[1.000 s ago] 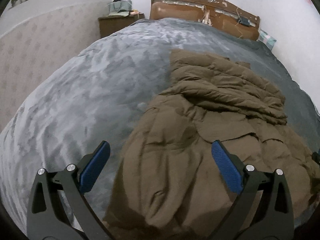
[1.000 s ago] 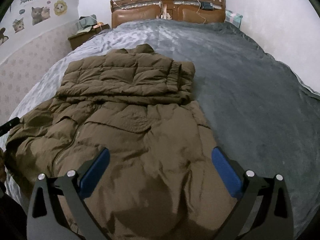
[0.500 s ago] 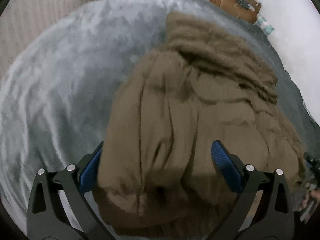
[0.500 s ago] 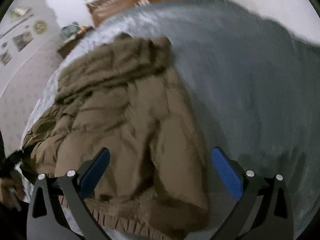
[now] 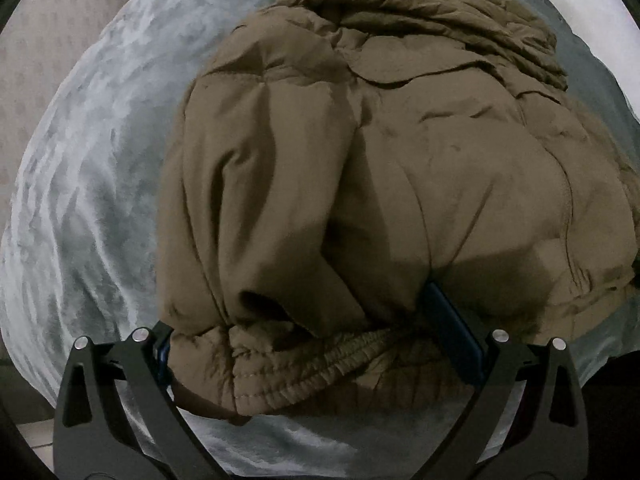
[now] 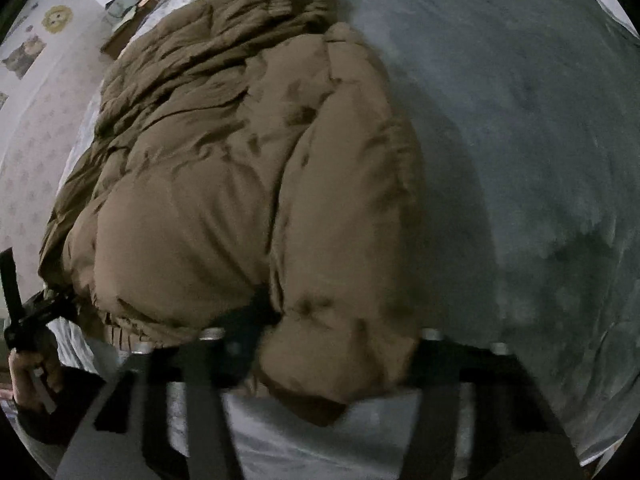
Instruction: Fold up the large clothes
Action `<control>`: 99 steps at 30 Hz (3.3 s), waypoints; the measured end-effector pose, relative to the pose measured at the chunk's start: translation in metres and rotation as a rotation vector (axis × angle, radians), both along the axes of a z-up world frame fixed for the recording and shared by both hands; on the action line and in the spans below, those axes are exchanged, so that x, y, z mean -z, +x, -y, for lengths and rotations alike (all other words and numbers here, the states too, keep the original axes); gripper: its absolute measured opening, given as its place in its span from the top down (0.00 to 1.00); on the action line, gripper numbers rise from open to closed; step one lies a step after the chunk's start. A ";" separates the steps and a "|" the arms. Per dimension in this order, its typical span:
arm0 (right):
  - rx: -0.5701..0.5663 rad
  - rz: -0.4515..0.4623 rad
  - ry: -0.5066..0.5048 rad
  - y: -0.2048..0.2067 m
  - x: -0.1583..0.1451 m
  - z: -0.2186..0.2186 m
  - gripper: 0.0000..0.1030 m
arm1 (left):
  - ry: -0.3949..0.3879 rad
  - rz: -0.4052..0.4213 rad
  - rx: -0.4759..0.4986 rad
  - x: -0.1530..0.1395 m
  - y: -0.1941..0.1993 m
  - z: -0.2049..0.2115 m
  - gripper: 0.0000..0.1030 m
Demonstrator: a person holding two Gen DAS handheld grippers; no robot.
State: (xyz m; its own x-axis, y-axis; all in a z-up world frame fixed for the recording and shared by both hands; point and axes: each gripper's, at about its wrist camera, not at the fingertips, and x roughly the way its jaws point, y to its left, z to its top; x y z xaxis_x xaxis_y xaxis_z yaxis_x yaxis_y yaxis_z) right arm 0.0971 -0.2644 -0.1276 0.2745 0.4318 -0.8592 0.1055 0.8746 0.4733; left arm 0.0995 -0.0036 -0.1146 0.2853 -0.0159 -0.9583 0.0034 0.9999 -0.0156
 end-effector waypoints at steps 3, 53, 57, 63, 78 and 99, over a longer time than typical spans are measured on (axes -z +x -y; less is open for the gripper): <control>-0.003 0.033 0.010 0.001 -0.006 0.000 0.70 | -0.027 0.000 0.013 0.002 0.001 0.002 0.25; 0.361 0.534 0.050 0.111 -0.121 0.041 0.77 | -0.139 0.589 -0.295 -0.137 0.095 -0.053 0.48; 0.330 0.426 0.004 0.164 -0.078 0.026 0.76 | -0.192 0.469 -0.350 -0.086 0.132 -0.066 0.37; 0.252 0.331 -0.046 0.197 -0.032 0.002 0.72 | -0.122 0.345 -0.346 -0.036 0.164 -0.082 0.21; 0.414 0.663 0.011 0.122 -0.096 0.063 0.04 | -0.113 0.824 -0.360 -0.116 0.076 -0.104 0.03; 0.073 0.408 -0.056 0.167 -0.016 0.022 0.04 | -0.129 0.451 -0.023 -0.025 0.129 -0.077 0.16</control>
